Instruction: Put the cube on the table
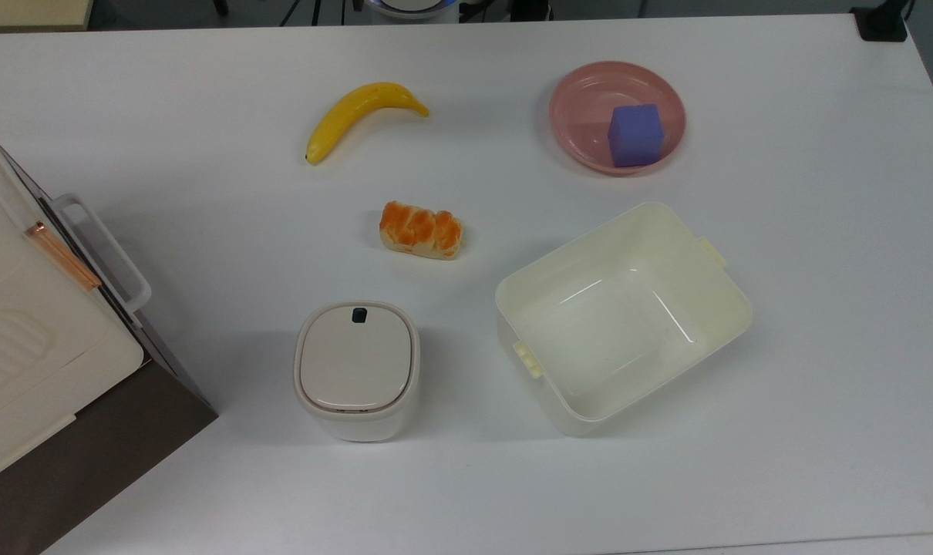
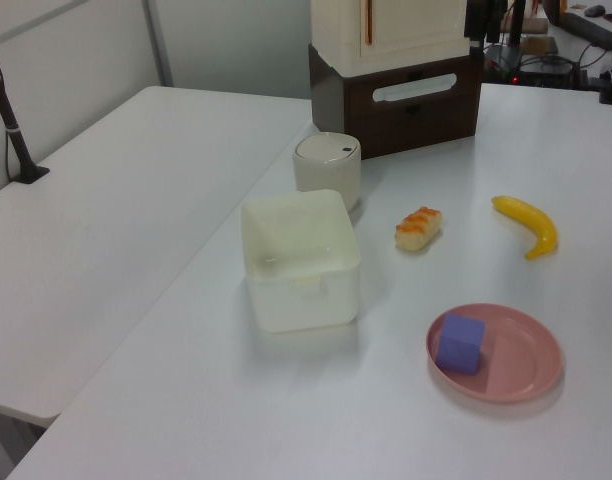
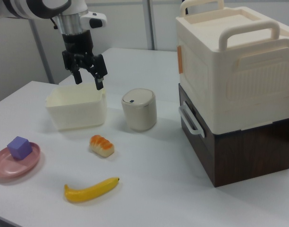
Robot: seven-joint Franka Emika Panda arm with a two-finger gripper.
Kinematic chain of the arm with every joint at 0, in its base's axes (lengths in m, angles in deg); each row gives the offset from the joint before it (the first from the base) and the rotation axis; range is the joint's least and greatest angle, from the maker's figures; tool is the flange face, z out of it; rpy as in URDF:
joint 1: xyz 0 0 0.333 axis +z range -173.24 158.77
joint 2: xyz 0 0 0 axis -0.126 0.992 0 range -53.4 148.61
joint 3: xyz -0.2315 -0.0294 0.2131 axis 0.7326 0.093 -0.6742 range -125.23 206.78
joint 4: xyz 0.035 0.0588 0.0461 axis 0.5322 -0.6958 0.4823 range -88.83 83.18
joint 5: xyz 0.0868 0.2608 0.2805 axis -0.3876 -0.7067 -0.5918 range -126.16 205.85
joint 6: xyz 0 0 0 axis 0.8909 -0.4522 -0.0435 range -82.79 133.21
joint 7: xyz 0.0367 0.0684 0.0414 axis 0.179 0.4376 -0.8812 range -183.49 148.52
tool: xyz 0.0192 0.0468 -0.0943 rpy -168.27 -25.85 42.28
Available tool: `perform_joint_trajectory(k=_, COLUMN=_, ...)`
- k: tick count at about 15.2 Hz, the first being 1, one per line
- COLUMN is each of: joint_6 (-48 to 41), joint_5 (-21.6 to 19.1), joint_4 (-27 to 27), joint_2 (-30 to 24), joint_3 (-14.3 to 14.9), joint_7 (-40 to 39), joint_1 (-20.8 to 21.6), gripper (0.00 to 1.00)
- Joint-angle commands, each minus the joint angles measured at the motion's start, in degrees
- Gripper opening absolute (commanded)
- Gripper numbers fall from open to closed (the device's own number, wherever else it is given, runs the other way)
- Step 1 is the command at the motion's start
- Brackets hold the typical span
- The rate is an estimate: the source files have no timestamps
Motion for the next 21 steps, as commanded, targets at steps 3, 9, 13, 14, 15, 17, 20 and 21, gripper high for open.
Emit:
perform_joint_trajectory(k=3, joint_6=-0.38, joint_5=-0.97, joint_4=-0.29, joint_2=-0.55, joint_3=0.47, joint_7=-1.31, joint_1=-2.96, gripper=1.00)
perform_joint_trajectory(k=9, joint_6=0.85, joint_5=-1.05, joint_4=-0.29, joint_2=-0.81, joint_3=-0.32, joint_7=-1.13, joint_1=-1.74, gripper=1.00)
perform_joint_trajectory(k=13, joint_6=0.76, joint_5=-1.05, joint_4=-0.47, joint_2=-0.99, joint_3=-0.32, joint_7=-0.69, joint_1=2.65, gripper=1.00)
perform_joint_trajectory(k=14, joint_6=0.85, joint_5=-1.14, joint_4=-0.55, joint_2=-0.99, joint_3=-0.32, joint_7=-0.60, joint_1=4.40, gripper=1.00)
perform_joint_trajectory(k=15, joint_6=0.85, joint_5=-1.23, joint_4=-0.64, joint_2=-0.90, joint_3=-0.32, joint_7=-0.60, joint_1=5.99, gripper=1.00)
perform_joint_trajectory(k=17, joint_6=0.85, joint_5=-1.58, joint_4=-0.99, joint_2=-0.81, joint_3=-0.32, joint_7=-0.60, joint_1=9.85, gripper=1.00)
perform_joint_trajectory(k=20, joint_6=1.81, joint_5=-2.02, joint_4=-2.22, joint_2=-0.63, joint_3=-0.32, joint_7=0.62, joint_1=14.07, gripper=1.00)
perform_joint_trajectory(k=21, joint_6=2.60, joint_5=-2.19, joint_4=-3.27, joint_2=-0.63, joint_3=-0.32, joint_7=1.24, joint_1=15.57, gripper=1.00)
